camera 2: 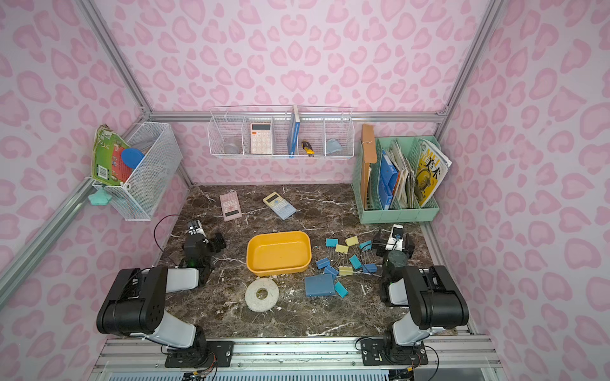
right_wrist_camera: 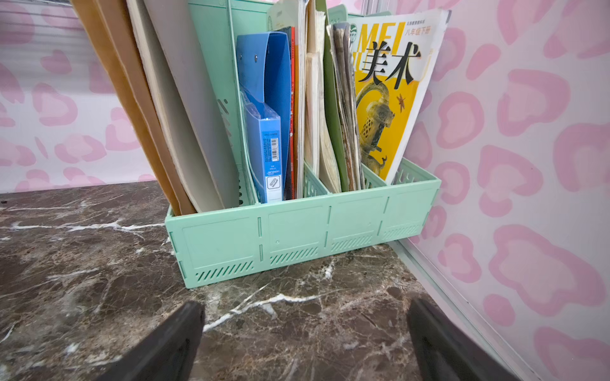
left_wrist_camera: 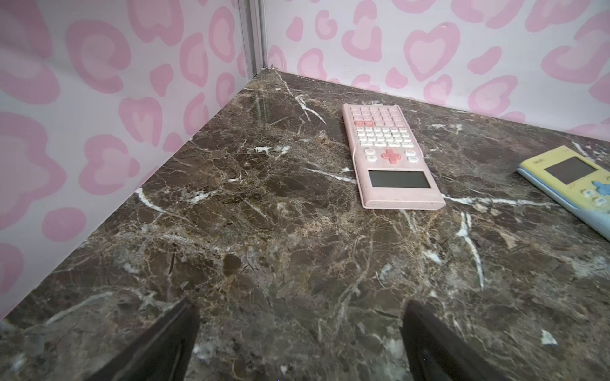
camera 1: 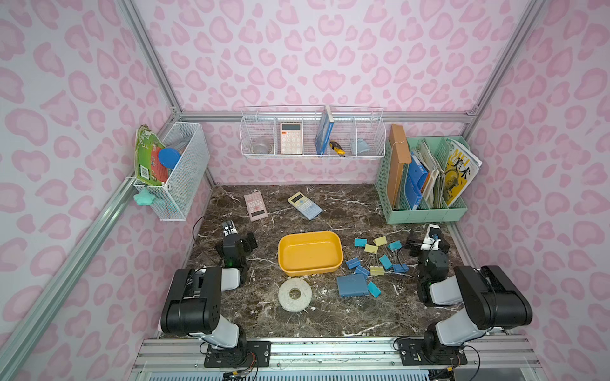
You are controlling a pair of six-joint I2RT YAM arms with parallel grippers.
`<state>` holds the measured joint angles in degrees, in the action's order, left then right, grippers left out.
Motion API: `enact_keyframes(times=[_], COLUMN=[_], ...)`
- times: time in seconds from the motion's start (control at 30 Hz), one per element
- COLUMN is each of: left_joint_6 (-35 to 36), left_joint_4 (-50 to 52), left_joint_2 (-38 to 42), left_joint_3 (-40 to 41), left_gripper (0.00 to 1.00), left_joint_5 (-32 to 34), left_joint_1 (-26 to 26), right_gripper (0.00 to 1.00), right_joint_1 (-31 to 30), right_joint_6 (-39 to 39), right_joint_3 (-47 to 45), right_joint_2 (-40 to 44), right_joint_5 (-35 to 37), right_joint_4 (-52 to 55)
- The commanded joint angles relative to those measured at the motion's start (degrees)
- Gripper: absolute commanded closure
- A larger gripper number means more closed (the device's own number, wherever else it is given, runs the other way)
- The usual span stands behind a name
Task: Put the binder clips in the storage box
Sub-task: Move the distractor to the center of the board.
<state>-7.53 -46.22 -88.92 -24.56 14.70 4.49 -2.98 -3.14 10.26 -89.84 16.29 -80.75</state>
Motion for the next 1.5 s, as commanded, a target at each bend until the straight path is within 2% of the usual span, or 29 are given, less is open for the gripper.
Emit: enact_keyframes(times=[0.0,0.4,0.47,0.5,0.53,0.57,0.63,0.67,0.7,0.77,0.83,0.87,0.93,1.0,1.1,1.23,1.3,1.33,1.47], left_joint_6=[-0.20,-0.20,2.96,4.58,5.73,3.41,-4.04,-11.78,-16.17,-23.93,-30.89,-34.89,-40.77,-47.00,-54.36,-58.55,-60.21,-60.64,-59.82], left_joint_4=[0.34,0.12,-1.88,1.36,9.08,21.22,45.79,54.64,62.90,74.93,82.17,85.21,89.39,93.12,98.31,96.10,92.37,90.03,84.68], left_joint_2=[0.23,0.34,1.51,4.42,8.09,12.37,17.44,18.61,19.99,22.76,26.61,29.19,34.24,38.91,42.01,37.98,33.31,30.75,20.37], left_joint_3=[-0.14,0.07,0.36,-0.35,-2.88,-7.76,-19.88,-25.02,-28.74,-32.37,-31.37,-29.43,-25.24,-21.37,-20.45,-19.30,-17.89,-17.49,-19.37], left_gripper=[0.00,0.01,0.01,0.00,0.00,0.00,0.01,0.01,0.03,0.08,0.15,0.22,0.26,0.36,0.49,0.83,0.92,1.00,1.00], left_joint_5=[-0.11,-0.06,-0.76,1.51,4.29,7.31,10.13,11.65,8.63,4.85,-1.48,-2.63,-2.05,-0.62,3.77,3.08,2.90,3.07,5.83], left_joint_1=[0.06,0.07,-0.45,-1.97,-3.58,-5.38,-7.57,-8.48,-9.45,-12.81,-15.75,-18.36,-25.51,-34.13,-45.07,-56.07,-60.53,-62.43,-64.43], right_gripper=[0.00,0.00,0.00,0.00,0.00,0.00,0.00,0.00,0.00,0.00,0.00,0.00,0.00,0.00,0.00,0.06,0.10,0.12,0.21], right_joint_1=[-0.02,-0.02,-1.59,-2.31,-4.24,-7.18,-11.42,-12.43,-12.92,-14.29,-18.87,-22.14,-28.81,-34.34,-40.20,-43.91,-44.95,-45.41,-45.79], right_joint_6=[0.04,0.18,1.02,2.79,4.23,6.35,6.48,2.57,-2.99,-11.55,-17.03,-18.63,-20.66,-23.57,-26.22,-28.55,-30.16,-30.15,-30.69], right_joint_3=[0.22,0.10,1.14,1.36,1.99,4.21,12.29,17.18,23.11,31.65,36.20,36.53,35.91,35.44,35.87,36.22,35.18,34.27,31.57], right_joint_2=[-0.04,0.05,2.75,4.71,6.64,9.78,16.93,19.34,21.41,22.43,22.09,22.16,22.19,21.87,20.52,18.53,18.88,19.54,21.73], right_joint_5=[0.29,0.43,3.09,2.46,6.13,11.05,14.97,14.27,9.28,0.89,1.02,1.27,1.97,0.08,-0.11,-0.72,-0.57,-0.47,-0.99], right_joint_4=[0.05,-0.26,4.66,6.64,7.61,12.65,28.62,38.26,51.29,68.68,81.02,84.43,88.69,91.57,94.60,97.87,98.23,97.71,95.51])
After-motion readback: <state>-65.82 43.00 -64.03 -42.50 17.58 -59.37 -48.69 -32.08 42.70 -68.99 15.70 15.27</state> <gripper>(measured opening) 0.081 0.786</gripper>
